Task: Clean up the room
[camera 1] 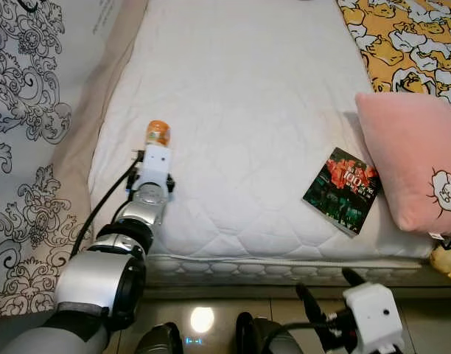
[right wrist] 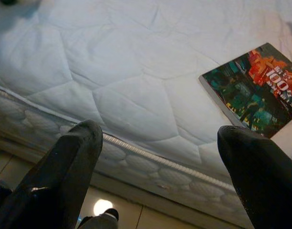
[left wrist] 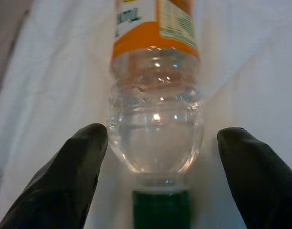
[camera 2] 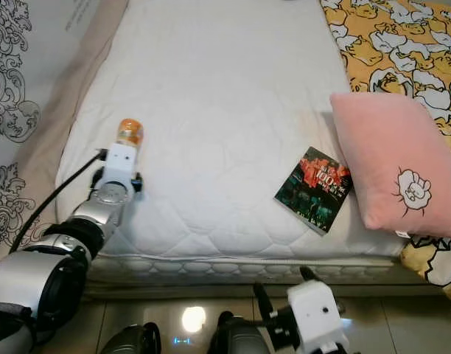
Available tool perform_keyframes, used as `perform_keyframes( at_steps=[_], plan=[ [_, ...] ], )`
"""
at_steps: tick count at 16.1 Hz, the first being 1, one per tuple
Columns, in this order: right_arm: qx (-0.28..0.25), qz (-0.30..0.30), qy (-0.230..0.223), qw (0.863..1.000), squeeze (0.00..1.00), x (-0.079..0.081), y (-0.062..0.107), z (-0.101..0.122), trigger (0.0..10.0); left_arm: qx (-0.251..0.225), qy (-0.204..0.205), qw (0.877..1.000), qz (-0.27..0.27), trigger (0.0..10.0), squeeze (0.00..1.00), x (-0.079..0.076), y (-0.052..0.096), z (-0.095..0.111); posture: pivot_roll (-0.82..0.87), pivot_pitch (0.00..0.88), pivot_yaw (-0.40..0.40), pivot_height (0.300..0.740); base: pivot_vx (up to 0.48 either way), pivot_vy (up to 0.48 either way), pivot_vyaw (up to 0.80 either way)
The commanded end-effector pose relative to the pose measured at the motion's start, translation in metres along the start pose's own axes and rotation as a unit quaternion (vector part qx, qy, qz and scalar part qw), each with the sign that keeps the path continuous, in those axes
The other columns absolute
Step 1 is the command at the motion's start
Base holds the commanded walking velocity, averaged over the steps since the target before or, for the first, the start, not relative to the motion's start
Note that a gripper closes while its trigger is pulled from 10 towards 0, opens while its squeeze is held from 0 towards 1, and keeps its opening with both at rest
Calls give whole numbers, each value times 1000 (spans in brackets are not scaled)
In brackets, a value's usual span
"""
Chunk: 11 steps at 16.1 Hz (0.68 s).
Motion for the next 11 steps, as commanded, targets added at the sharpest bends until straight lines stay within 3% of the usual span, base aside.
perform_keyframes(
  at_steps=[1, 2, 3, 7, 10, 11],
  plan=[
    [15, 1, 3, 1000, 0, -2, 1, -6, 10000, 11, 10, 999, -30, 0, 0, -11, 1, -5, -336, 192, -85, 740, 0, 0, 0],
    [16, 1, 2, 1000, 0, -1, 0, -7, 10000, 22, 48, 996, -70, 0, 0, -26, 4, -9, -333, 189, -84, 740, 0, 0, 0],
    [15, 0, -1, 1000, 0, -1, -3, -8, 10000, 20, 52, 995, -88, 0, 0, -33, 5, -8, -325, 179, -77, 740, 0, 0, 0],
    [-2, -17, -11, 1000, 0, -8, -25, -6, 10000, 6, 14, 991, -134, 0, 0, -47, 8, -5, -275, 122, -42, 740, 0, 0, 0],
    [-6, -14, -12, 1000, 0, -7, -32, -6, 10000, 11, 22, 990, -139, 0, 0, -49, 9, -7, -257, 106, -39, 740, 0, 0, 0],
    [-10, -9, -8, 1000, 0, -4, -35, -6, 10000, 3, 45, 990, -130, 0, 0, -45, 8, -1, -257, 96, -33, 740, 0, 0, 0]
  ],
)
Point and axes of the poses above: a point about 5 cm out from each wrist's last joint towards the gripper, its own y axis pointing back from the gripper into the wrist, its own z axis along the axis of the wrist's last joint, x = y × z, the point moved 6 cm from there along -y, pointing out of the wrist towards the gripper, and after that the axes turned 12 degrees about y, right-handed, at the moved point
